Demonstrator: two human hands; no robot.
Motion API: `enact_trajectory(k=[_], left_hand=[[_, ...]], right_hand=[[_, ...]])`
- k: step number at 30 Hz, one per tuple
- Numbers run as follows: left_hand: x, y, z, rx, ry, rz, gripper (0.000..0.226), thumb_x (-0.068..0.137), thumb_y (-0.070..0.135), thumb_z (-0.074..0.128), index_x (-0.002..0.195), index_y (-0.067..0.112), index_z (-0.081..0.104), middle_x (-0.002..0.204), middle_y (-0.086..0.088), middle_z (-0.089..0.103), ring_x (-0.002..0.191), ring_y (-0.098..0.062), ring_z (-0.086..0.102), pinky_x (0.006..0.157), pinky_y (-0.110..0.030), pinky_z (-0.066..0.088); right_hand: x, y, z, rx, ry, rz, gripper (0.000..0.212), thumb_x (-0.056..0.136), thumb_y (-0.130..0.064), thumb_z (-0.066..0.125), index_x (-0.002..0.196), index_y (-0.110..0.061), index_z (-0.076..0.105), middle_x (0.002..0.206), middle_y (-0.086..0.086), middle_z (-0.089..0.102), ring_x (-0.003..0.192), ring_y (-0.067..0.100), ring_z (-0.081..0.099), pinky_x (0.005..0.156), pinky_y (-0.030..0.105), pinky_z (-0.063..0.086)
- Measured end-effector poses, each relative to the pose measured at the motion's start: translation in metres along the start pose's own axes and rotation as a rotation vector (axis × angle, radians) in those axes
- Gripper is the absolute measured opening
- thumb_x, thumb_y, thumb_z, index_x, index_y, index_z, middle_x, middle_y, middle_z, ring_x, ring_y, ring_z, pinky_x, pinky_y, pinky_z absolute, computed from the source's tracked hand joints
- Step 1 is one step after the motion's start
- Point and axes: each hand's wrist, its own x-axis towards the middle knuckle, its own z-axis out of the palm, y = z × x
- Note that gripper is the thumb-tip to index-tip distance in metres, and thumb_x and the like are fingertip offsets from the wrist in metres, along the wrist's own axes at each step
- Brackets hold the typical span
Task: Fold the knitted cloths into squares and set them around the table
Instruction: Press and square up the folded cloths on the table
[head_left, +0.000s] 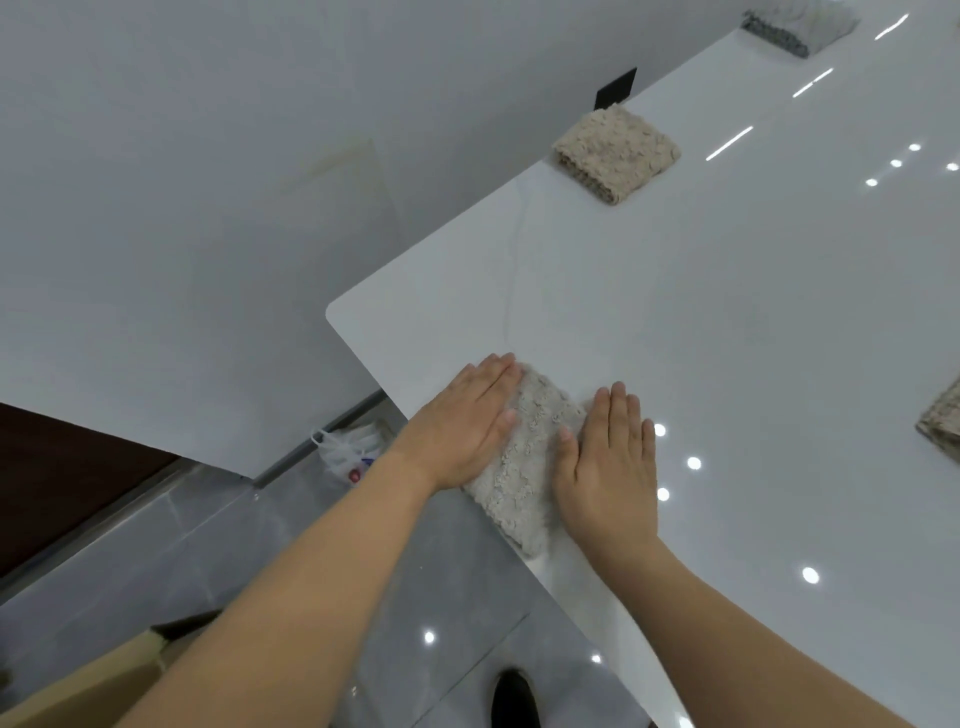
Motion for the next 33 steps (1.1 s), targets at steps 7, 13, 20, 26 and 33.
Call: enact_trajectory(k=[7, 13, 20, 26, 33], left_hand=[[0.027, 0.027, -0.031, 0.127, 0.084, -0.246, 0.063, 0.106, 0.041, 0.013, 0.157, 0.007, 0.001, 0.167, -0.007, -0.004, 0.153, -0.018, -0.006, 0.121, -0.028, -0.01], [0.058, 0.069, -0.037, 0.175, 0.115, -0.417, 0.061, 0.107, 0.036, 0.015, 0.157, 0.006, -0.004, 0.166, -0.009, -0.01, 0.153, -0.02, -0.01, 0.123, -0.033, -0.008], [0.084, 0.088, -0.051, 0.21, 0.129, -0.511, 0.062, 0.107, 0.037, 0.017, 0.157, 0.004, -0.003, 0.166, -0.011, -0.008, 0.153, -0.023, -0.009, 0.124, -0.037, -0.005], [0.114, 0.092, -0.053, 0.224, 0.125, -0.622, 0.063, 0.107, 0.038, 0.017, 0.156, 0.003, -0.004, 0.166, -0.011, -0.008, 0.153, -0.024, -0.009, 0.124, -0.037, -0.006], [0.163, 0.12, -0.045, 0.177, 0.178, -0.752, 0.063, 0.107, 0.037, 0.019, 0.156, 0.003, -0.001, 0.166, -0.012, -0.005, 0.153, -0.025, -0.006, 0.124, -0.036, -0.005]], right_hand=[[0.059, 0.054, -0.052, -0.307, -0.105, -0.282, 0.074, 0.091, -0.043, -0.002, 0.153, -0.003, 0.004, 0.161, 0.013, -0.003, 0.149, 0.025, -0.008, 0.12, 0.039, -0.009], [0.106, 0.084, -0.083, -0.322, -0.183, -0.475, 0.078, 0.087, -0.047, -0.012, 0.153, -0.006, -0.001, 0.162, 0.008, -0.008, 0.149, 0.021, -0.012, 0.12, 0.035, -0.01], [0.146, 0.095, -0.101, -0.337, -0.227, -0.607, 0.082, 0.084, -0.05, -0.016, 0.153, -0.007, -0.004, 0.162, 0.007, -0.011, 0.148, 0.019, -0.014, 0.12, 0.034, -0.01], [0.196, 0.107, -0.118, -0.356, -0.193, -0.685, 0.085, 0.083, -0.05, -0.014, 0.153, -0.005, 0.003, 0.162, 0.01, -0.003, 0.149, 0.022, -0.006, 0.12, 0.035, -0.008], [0.257, 0.131, -0.145, -0.354, -0.223, -0.849, 0.081, 0.086, -0.048, -0.01, 0.153, -0.005, 0.004, 0.162, 0.01, -0.003, 0.149, 0.023, -0.005, 0.12, 0.035, -0.007]])
